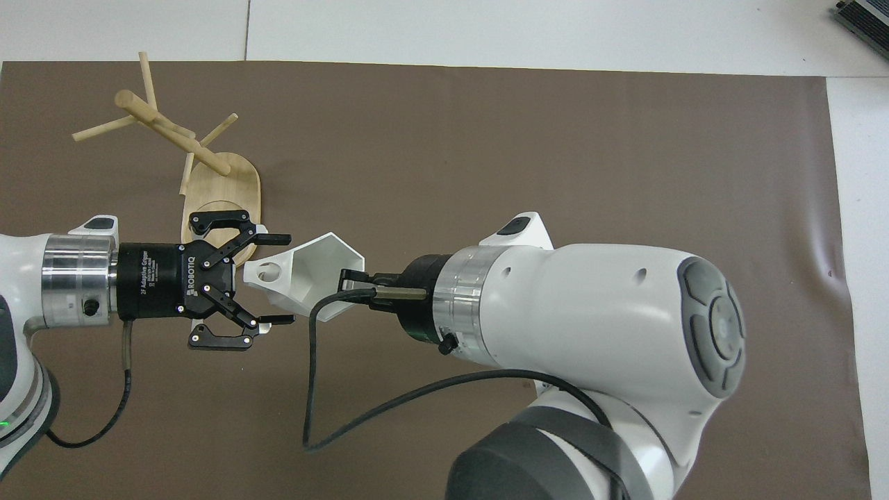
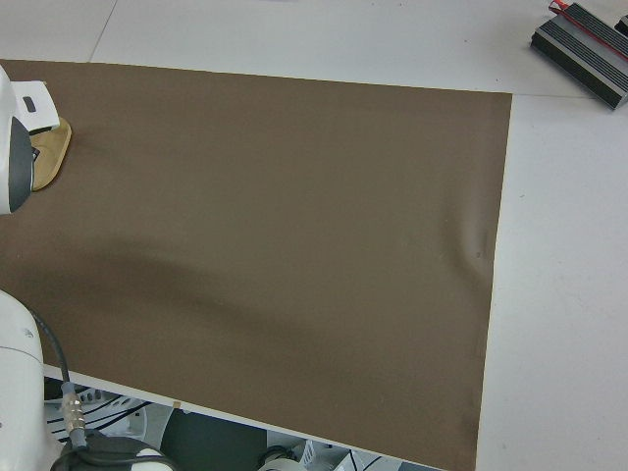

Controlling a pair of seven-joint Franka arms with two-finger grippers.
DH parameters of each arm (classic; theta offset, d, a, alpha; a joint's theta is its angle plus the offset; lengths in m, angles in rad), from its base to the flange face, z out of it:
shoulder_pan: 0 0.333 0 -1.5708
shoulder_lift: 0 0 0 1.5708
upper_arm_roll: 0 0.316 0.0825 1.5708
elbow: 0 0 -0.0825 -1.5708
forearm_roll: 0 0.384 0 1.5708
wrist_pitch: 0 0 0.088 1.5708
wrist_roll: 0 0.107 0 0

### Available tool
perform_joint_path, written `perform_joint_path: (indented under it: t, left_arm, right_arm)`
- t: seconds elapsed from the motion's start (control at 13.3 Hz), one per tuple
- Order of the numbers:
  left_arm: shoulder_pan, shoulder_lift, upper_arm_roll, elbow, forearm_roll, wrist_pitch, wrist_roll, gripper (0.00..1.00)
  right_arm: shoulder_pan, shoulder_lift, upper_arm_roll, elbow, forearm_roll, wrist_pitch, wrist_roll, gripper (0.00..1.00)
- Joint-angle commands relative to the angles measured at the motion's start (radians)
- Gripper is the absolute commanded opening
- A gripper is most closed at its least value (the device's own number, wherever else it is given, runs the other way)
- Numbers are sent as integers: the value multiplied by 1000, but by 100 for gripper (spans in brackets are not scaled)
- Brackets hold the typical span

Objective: Hang cup on rack
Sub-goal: 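Close the left gripper on the cup beside the right gripper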

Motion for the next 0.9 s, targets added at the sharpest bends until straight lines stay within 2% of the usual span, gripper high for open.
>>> perform_joint_path:
  t: [0.0, 0.3, 0.52, 0.6, 0.67, 0.75, 0.82]
  left_arm:
    - [-13, -1, 10, -4, -29, 7, 28, 100]
    - [-11, -4, 11, -4, -29, -56, 103, 100]
    - [-10, -10, 14, -12, -29, -62, 117, 84]
    - [-10, -10, 13, -14, -27, -62, 117, 66]
    - [-11, -10, 13, -12, -27, -67, 117, 36]
    - [-10, -12, 13, -12, -27, -70, 122, 0]
    - [-10, -12, 14, -12, -27, -76, 137, 0]
  right_arm:
    - [-6, 2, 10, -4, 25, 23, 16, 0]
    - [-5, 6, 10, -1, 25, 23, 16, 0]
    - [-6, 6, 10, -1, 25, 23, 16, 0]
    - [-6, 6, 10, -1, 25, 23, 16, 0]
    - [-5, 6, 10, -1, 25, 23, 16, 0]
    - [-6, 6, 10, -1, 25, 23, 16, 0]
    - [-6, 6, 10, -1, 25, 23, 16, 0]
